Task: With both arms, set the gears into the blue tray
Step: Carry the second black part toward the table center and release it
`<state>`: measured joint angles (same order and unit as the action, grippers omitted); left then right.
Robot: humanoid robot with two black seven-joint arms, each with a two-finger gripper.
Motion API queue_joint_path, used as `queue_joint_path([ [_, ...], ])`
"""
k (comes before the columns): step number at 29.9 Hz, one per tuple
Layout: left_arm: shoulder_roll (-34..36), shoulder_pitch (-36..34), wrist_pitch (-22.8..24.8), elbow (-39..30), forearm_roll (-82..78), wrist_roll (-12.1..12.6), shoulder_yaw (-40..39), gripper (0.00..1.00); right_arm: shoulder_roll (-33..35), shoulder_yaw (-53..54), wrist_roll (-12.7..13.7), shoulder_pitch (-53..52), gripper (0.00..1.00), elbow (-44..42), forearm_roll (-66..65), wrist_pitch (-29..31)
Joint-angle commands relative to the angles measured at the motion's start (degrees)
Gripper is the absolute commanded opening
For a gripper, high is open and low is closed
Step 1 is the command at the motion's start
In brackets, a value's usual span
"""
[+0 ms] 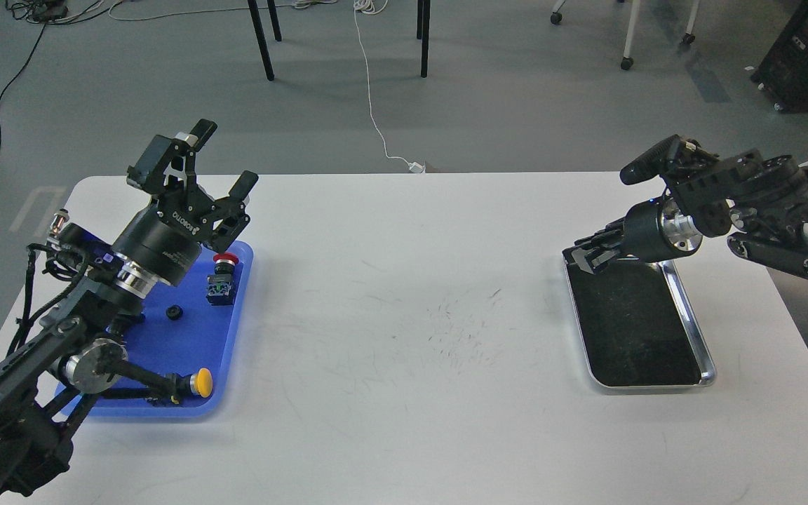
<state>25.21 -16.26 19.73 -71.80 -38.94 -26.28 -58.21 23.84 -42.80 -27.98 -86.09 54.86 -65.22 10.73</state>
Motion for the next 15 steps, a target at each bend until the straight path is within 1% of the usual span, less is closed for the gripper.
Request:
queue_joint_path([
  [1,0.0,0.0,0.0,0.0,0.0,0.0,-0.1,0.98,-4.2,0.0,0.0,-0.7,0.23,1.3,4.0,-0.1],
  [2,0.1,0.0,0.0,0.0,0.0,0.0,-0.1,0.98,-6.7,0.0,0.0,-0.5,0.24,1.1,5.2,-0.5],
  [8,0.5,0.3,0.0,0.0,0.0,-0.1,-0.8,0.98,-15.5,-0.4,0.0,0.6,0.24,1.2,11.2,-1.8],
  [11,0.6,1.1,0.0,0.0,0.0,-0.1,-1.2,0.98,-19.1,-1.0,0.0,1.5,0.24,1.0,11.7,-3.3],
  [15,0.6,1.8,0.0,0.0,0.0,-0.1,-1.5,0.98,-23.0,-3.3,0.0,2.5,0.24,0.7,11.7,-3.5],
])
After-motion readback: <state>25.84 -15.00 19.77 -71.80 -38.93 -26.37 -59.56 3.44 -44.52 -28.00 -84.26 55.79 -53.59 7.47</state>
